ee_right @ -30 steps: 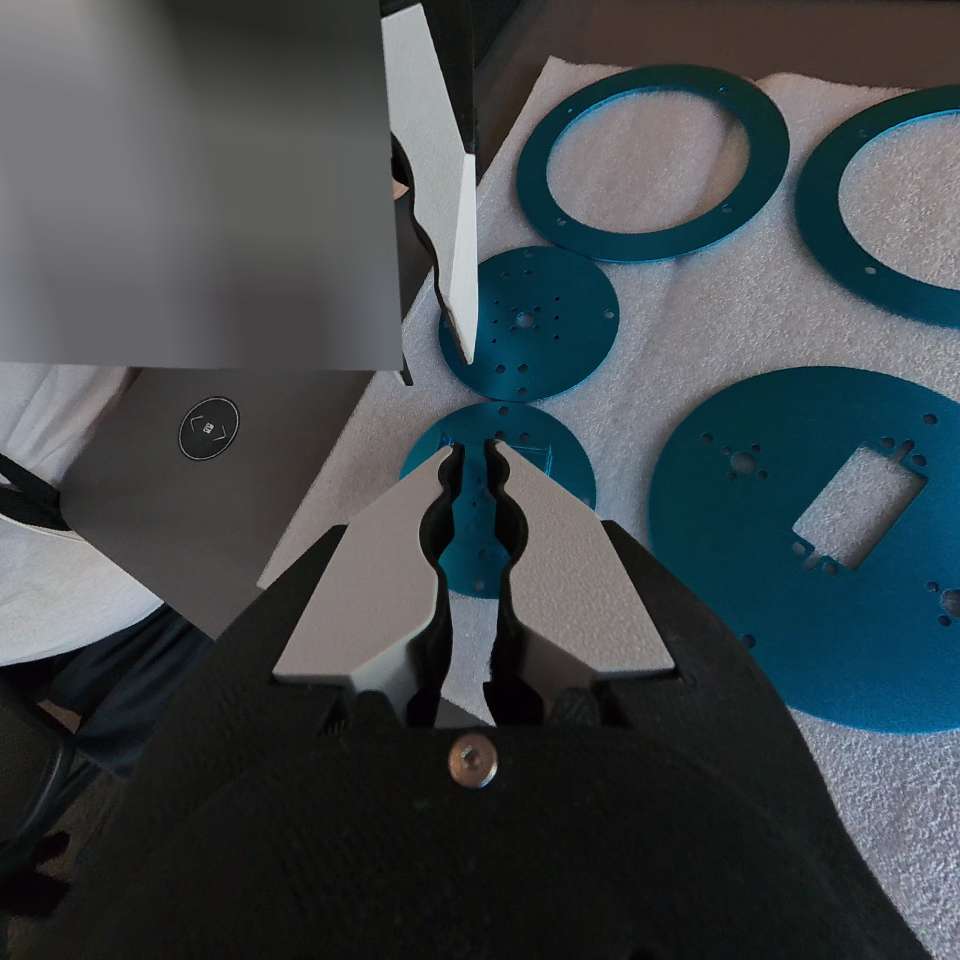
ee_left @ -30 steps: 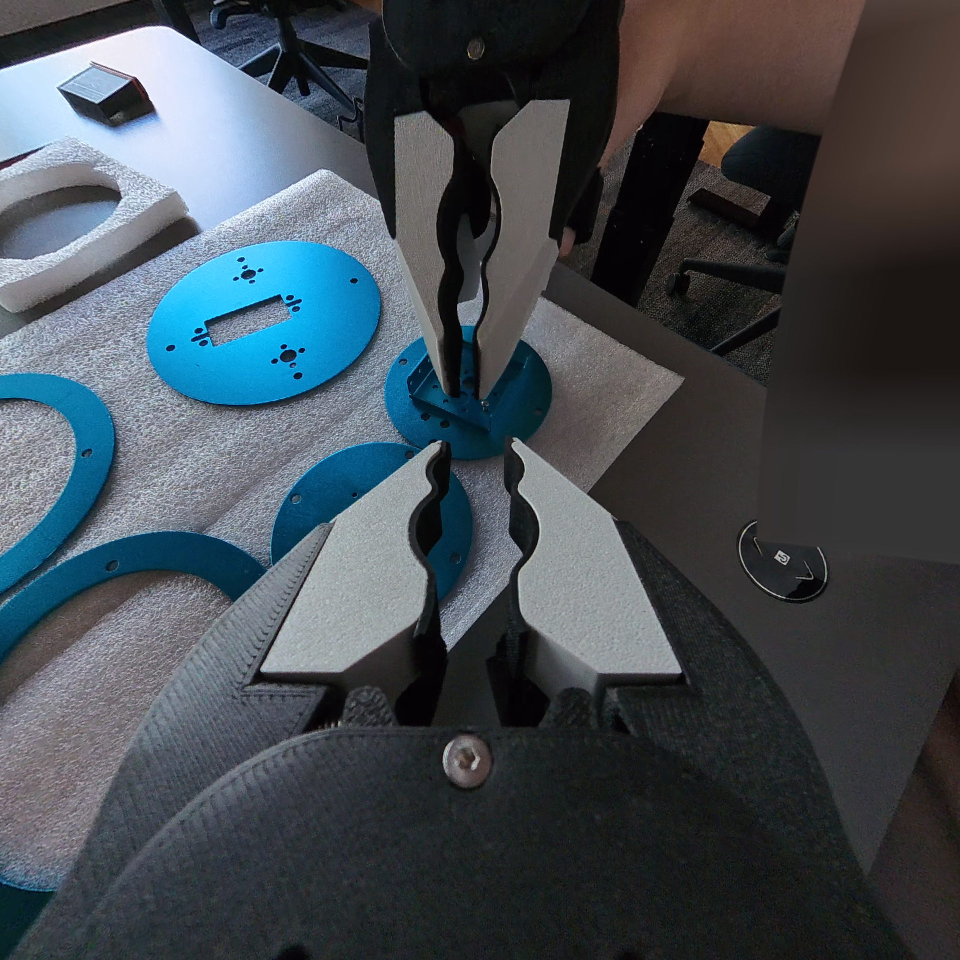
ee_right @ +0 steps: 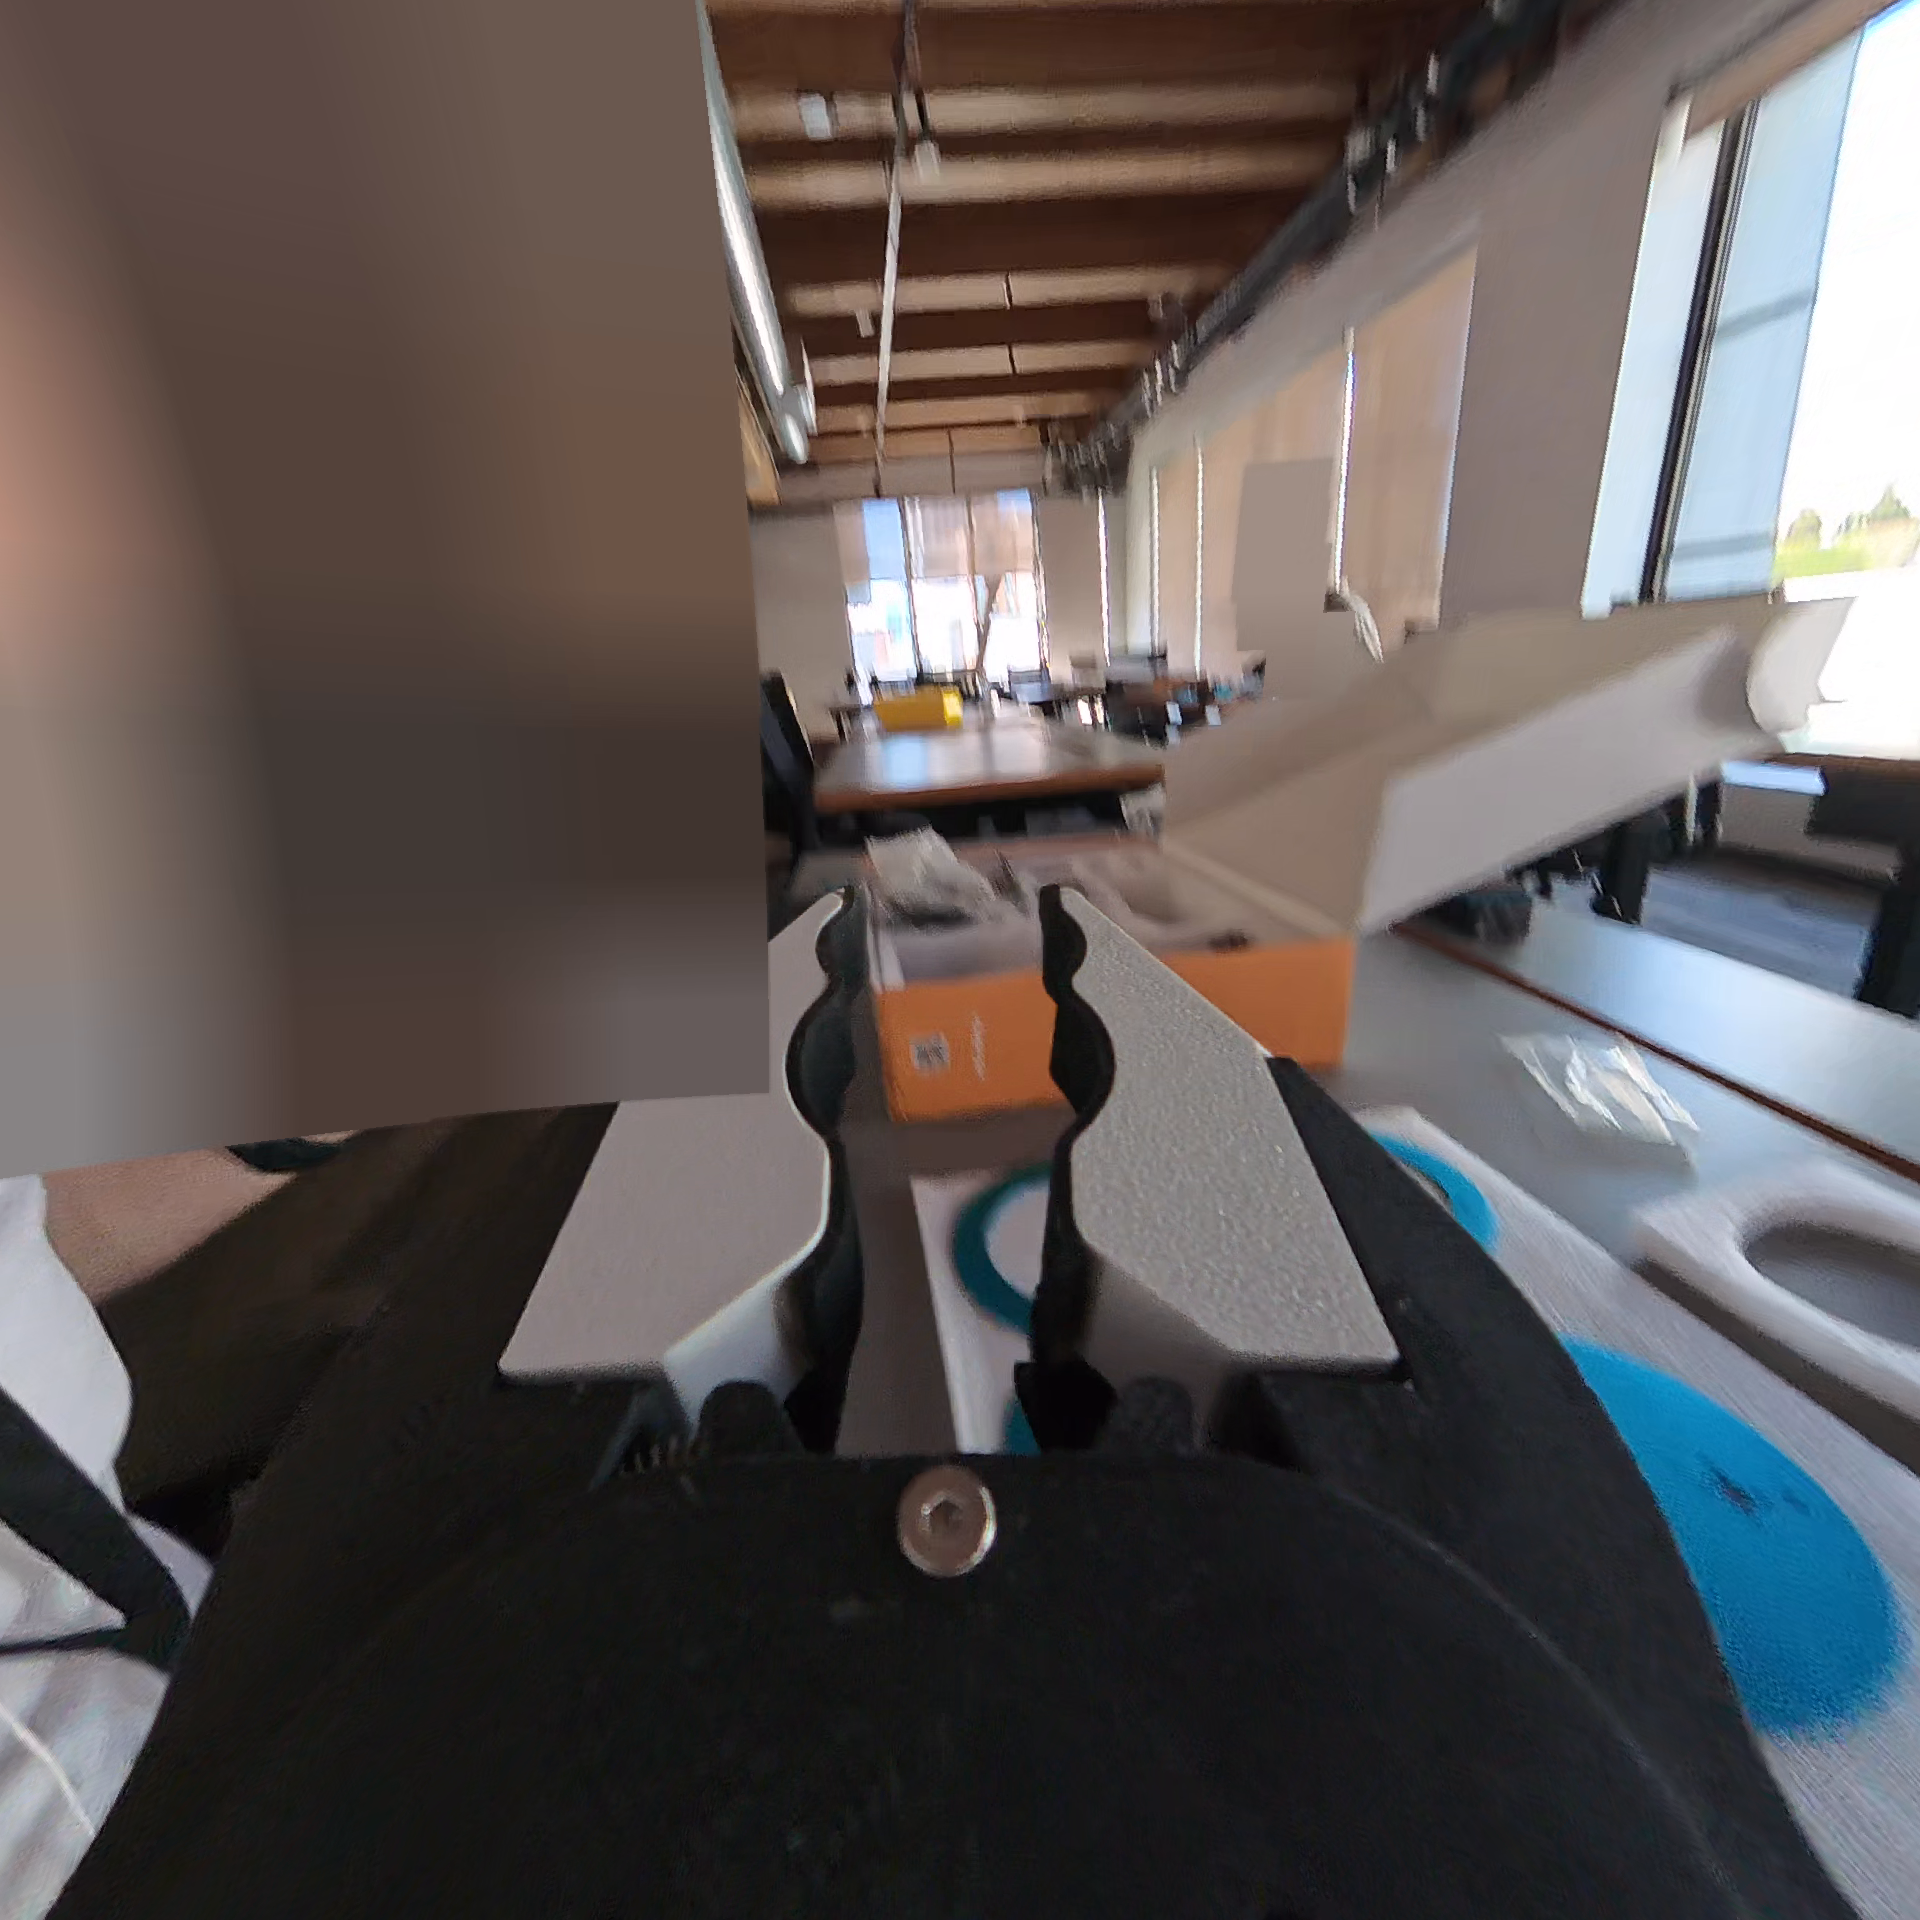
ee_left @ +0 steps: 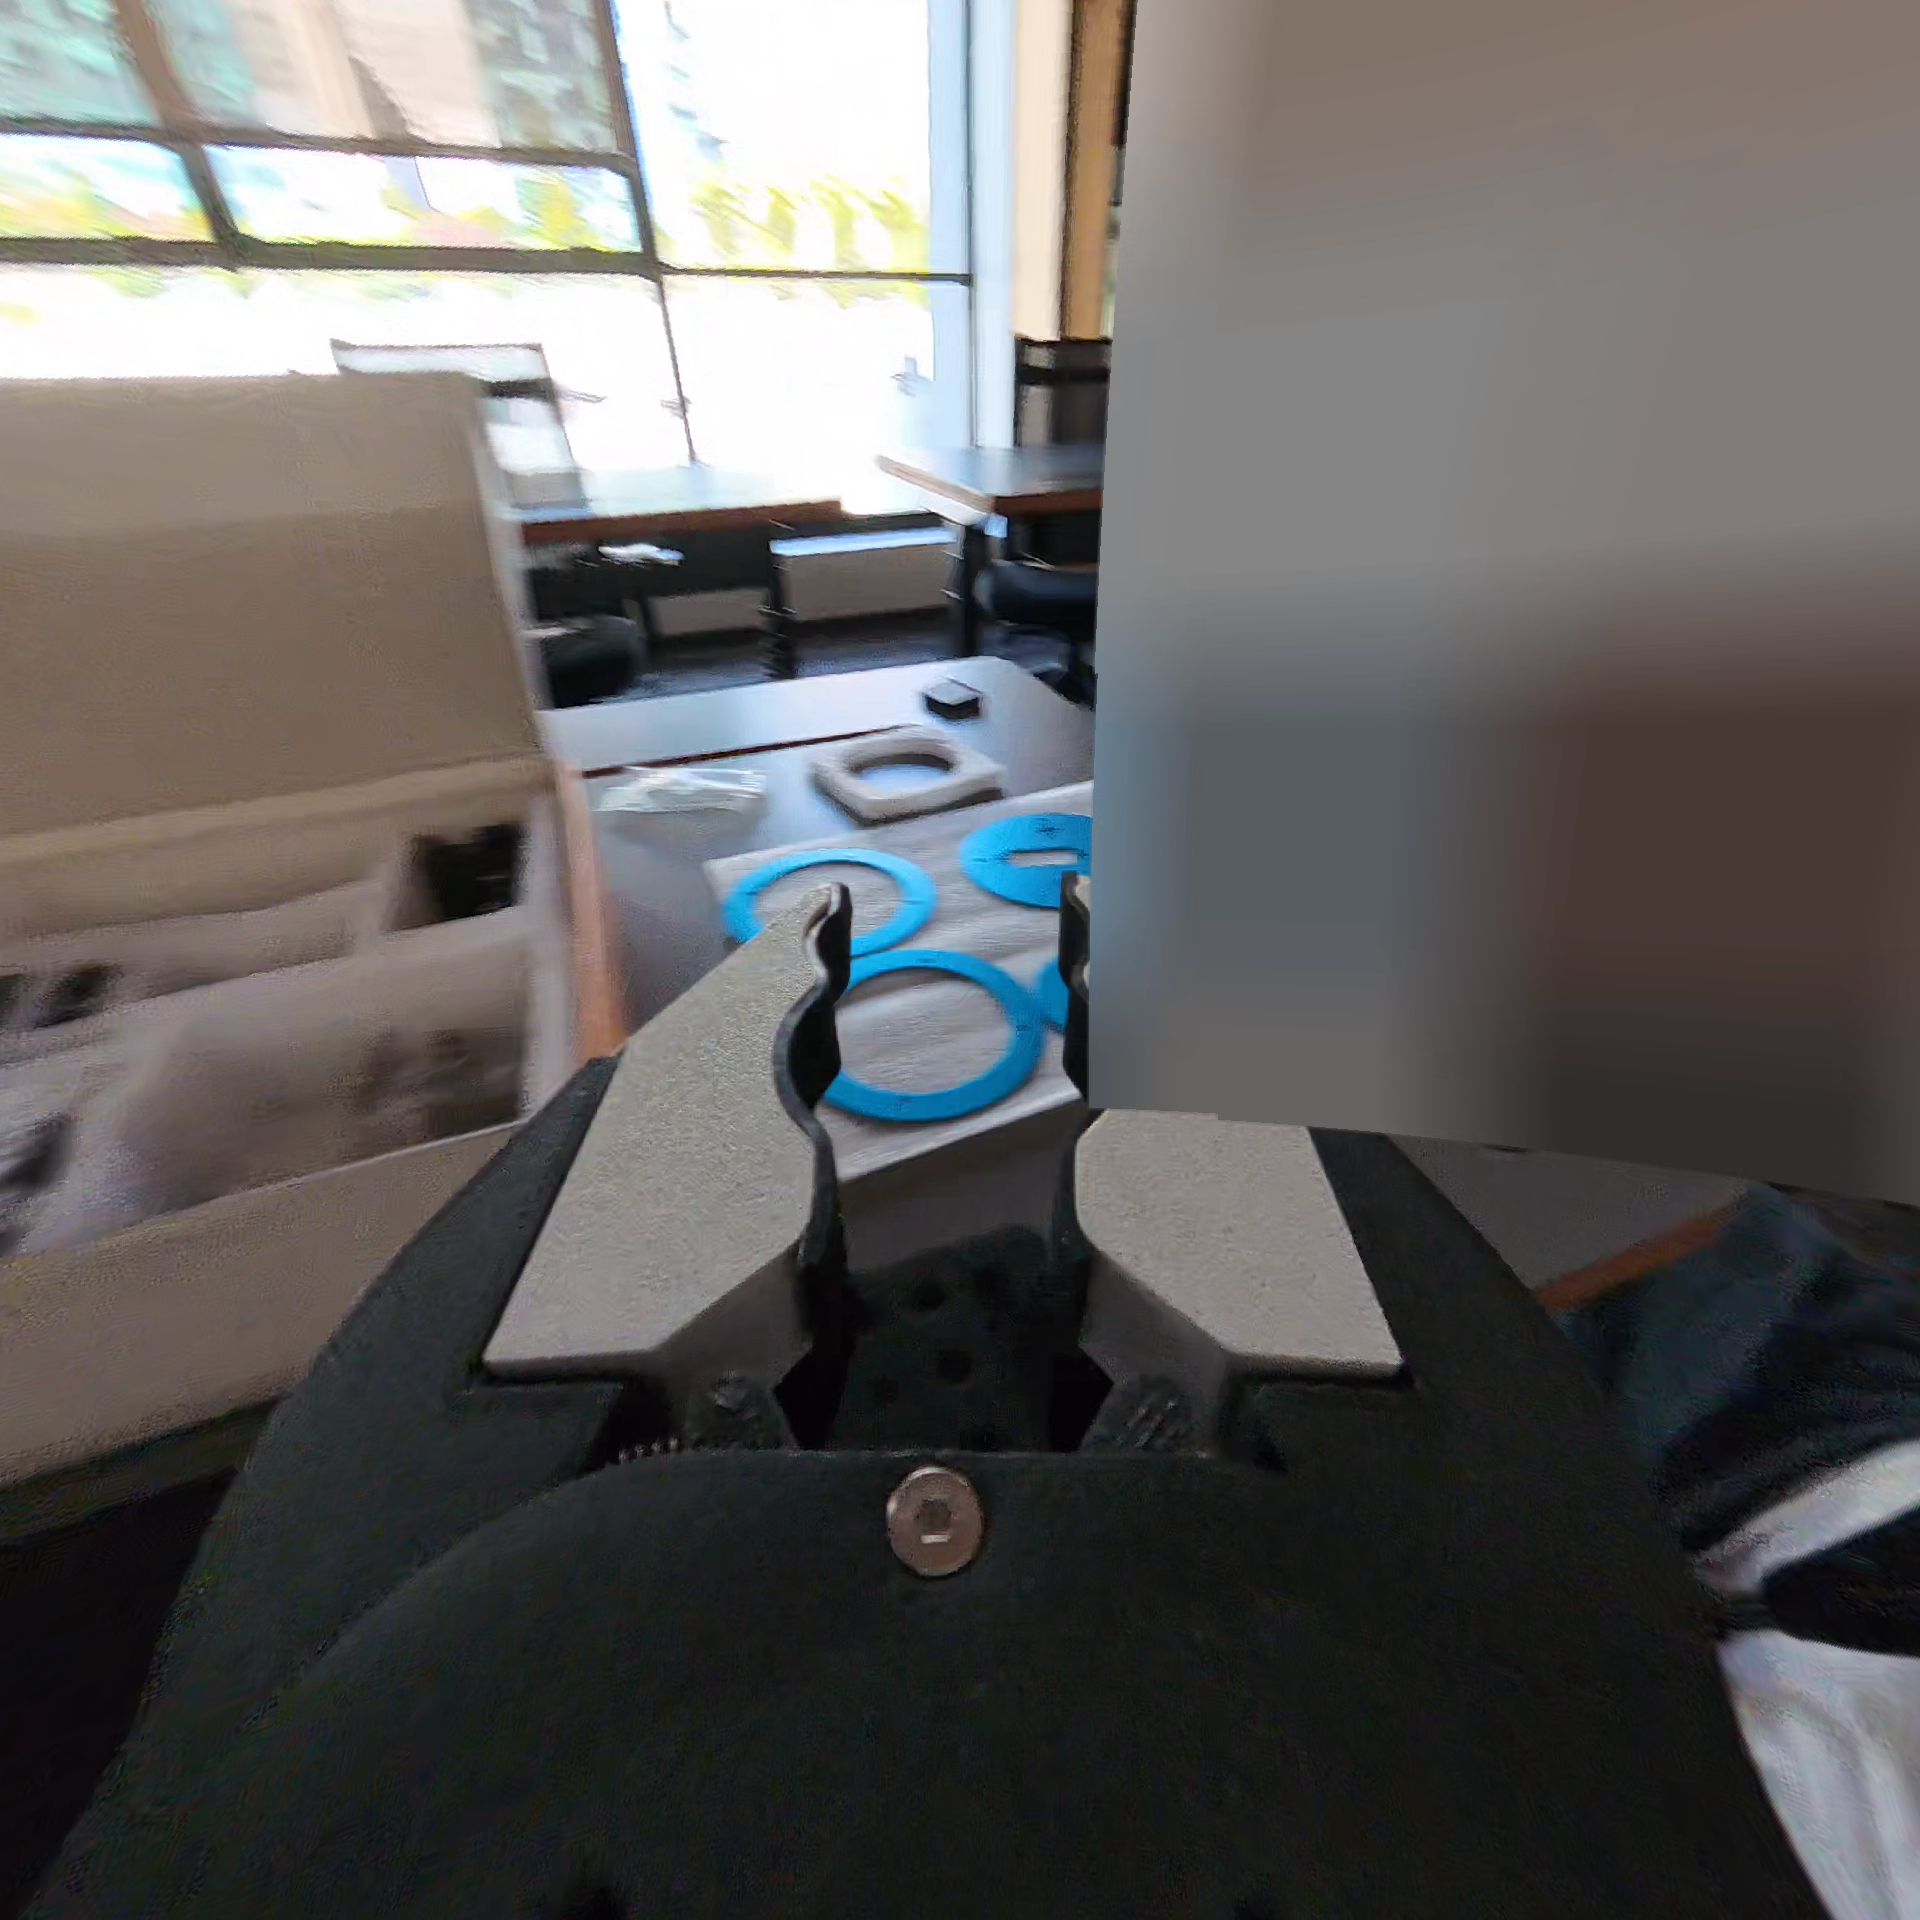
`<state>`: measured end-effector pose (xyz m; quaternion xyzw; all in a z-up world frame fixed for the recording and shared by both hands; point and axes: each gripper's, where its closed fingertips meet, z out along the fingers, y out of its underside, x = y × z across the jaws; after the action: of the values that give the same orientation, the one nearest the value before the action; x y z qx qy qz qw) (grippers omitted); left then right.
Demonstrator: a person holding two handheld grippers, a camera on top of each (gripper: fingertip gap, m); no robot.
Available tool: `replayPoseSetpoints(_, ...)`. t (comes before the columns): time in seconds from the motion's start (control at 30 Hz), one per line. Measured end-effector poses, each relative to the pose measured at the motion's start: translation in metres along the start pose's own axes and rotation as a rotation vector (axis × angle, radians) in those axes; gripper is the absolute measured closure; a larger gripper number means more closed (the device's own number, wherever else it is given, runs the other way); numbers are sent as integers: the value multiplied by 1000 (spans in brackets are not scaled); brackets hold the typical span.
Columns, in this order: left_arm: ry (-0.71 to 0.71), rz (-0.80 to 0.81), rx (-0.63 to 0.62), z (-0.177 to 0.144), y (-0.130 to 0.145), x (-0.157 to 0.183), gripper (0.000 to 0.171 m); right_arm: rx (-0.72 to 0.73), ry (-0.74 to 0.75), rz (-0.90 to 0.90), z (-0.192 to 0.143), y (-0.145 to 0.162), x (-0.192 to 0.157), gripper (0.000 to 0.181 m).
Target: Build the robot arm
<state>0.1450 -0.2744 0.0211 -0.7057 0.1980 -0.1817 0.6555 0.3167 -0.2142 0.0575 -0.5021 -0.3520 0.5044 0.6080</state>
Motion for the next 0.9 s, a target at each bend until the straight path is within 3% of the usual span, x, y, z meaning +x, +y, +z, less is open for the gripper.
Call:
replayPoseSetpoints(0.03, -99, 11, 26, -29, -9, -25, 130, 56, -19, 0, 3, -11, -14, 151)
replayPoseSetpoints(0.1, -297, 33, 65, -88, -19, -81, 129, 80, -31, -1, 9, -18, -36, 159)
replayPoseSetpoints(0.17, -452, 51, 17, -143, -18, -139, 128, 28, 5, -23, 14, -13, -51, 164)
replayPoseSetpoints(0.3, -697, 138, -253, -239, 1, -286, 138, -38, 87, -137, 15, -11, -81, 167)
replayPoseSetpoints(0.4, -718, 41, -425, -280, 15, -403, 141, -80, 188, -172, 12, -8, -99, 157)
replayPoseSetpoints(0.5, -564, -148, -472, -280, 28, -497, 144, -122, 312, -196, 10, 7, -117, 156)
replayPoseSetpoints(0.53, -556, -169, -507, -278, 34, -529, 139, -150, 355, -192, 10, 17, -122, 156)
replayPoseSetpoints(0.6, -533, -146, -598, -272, 54, -585, 141, -217, 455, -177, 11, 40, -130, 156)
replayPoseSetpoints(0.67, -529, -103, -747, -270, 90, -637, 130, -299, 560, -142, 12, 63, -138, 155)
replayPoseSetpoints(0.77, -459, -91, -890, -262, 139, -691, 126, -352, 654, -107, 28, 85, -153, 155)
replayPoseSetpoints(0.9, -332, -129, -902, -246, 174, -729, 129, -379, 655, 13, 69, 105, -167, 153)
